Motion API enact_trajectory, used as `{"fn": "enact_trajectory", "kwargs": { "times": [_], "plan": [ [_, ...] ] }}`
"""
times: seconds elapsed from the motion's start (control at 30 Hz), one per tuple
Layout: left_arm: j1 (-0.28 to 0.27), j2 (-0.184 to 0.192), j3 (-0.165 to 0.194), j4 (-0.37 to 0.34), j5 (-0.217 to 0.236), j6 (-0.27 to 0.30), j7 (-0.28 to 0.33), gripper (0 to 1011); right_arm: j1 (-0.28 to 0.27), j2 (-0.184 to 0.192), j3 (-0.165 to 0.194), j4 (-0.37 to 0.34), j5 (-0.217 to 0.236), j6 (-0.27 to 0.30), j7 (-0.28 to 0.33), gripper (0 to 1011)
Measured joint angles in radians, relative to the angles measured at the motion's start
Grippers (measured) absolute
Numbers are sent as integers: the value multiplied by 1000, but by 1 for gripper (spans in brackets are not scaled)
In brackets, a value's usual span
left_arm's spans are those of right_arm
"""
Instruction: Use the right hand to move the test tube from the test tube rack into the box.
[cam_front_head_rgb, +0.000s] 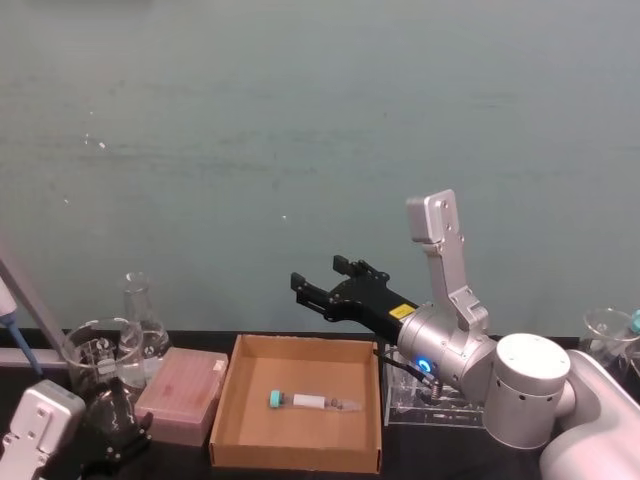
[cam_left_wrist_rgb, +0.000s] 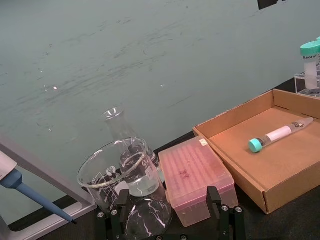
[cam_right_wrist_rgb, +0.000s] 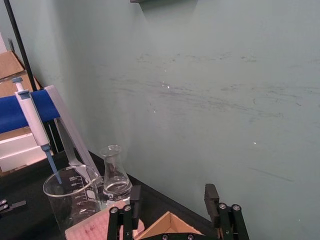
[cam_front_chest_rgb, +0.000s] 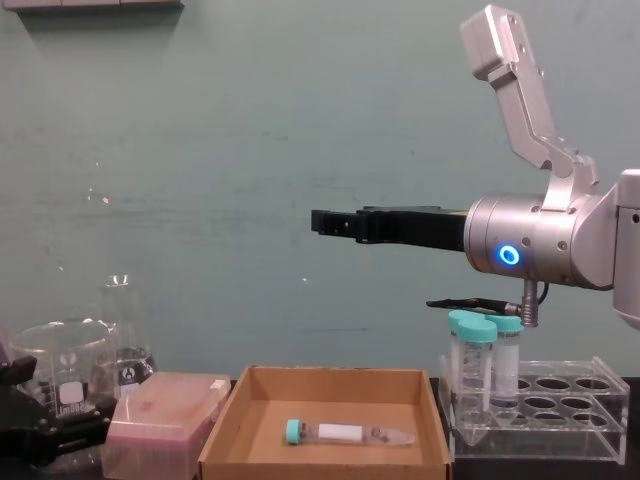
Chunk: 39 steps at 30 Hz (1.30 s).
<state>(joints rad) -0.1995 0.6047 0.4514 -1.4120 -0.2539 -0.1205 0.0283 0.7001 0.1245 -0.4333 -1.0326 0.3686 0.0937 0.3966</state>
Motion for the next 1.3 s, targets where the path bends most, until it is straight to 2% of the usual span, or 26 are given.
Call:
{"fn": "enact_trajectory", "kwargs": {
  "times": [0.27, 0.47, 0.67, 0.97, 1.07, 1.1, 1.2, 1.27, 1.3],
  "plan": [
    [0, 0, 0, 0, 0, 0, 0, 1000, 0, 1, 0, -1, 1, 0, 0, 1002],
    [0, 0, 0, 0, 0, 0, 0, 1000, -2, 2, 1, -3, 1, 0, 1, 1000],
    [0, 0, 0, 0, 0, 0, 0, 1000, -40, 33, 19, -77, 14, -16, 16, 1000],
    [0, 0, 0, 0, 0, 0, 0, 1000, -138, 115, 83, -271, 77, -30, 29, 1000],
    [0, 0, 0, 0, 0, 0, 0, 1000, -200, 170, 122, -357, 105, -31, 24, 1000],
    [0, 0, 0, 0, 0, 0, 0, 1000, -200, 170, 122, -357, 105, -31, 24, 1000],
    [0, 0, 0, 0, 0, 0, 0, 1000, -270, 222, 163, -427, 121, -27, -8, 1000],
    [0, 0, 0, 0, 0, 0, 0, 1000, -302, 242, 180, -452, 124, -25, -26, 1000],
    [0, 0, 0, 0, 0, 0, 0, 1000, -334, 260, 196, -472, 122, -26, -48, 1000]
  ]
}}
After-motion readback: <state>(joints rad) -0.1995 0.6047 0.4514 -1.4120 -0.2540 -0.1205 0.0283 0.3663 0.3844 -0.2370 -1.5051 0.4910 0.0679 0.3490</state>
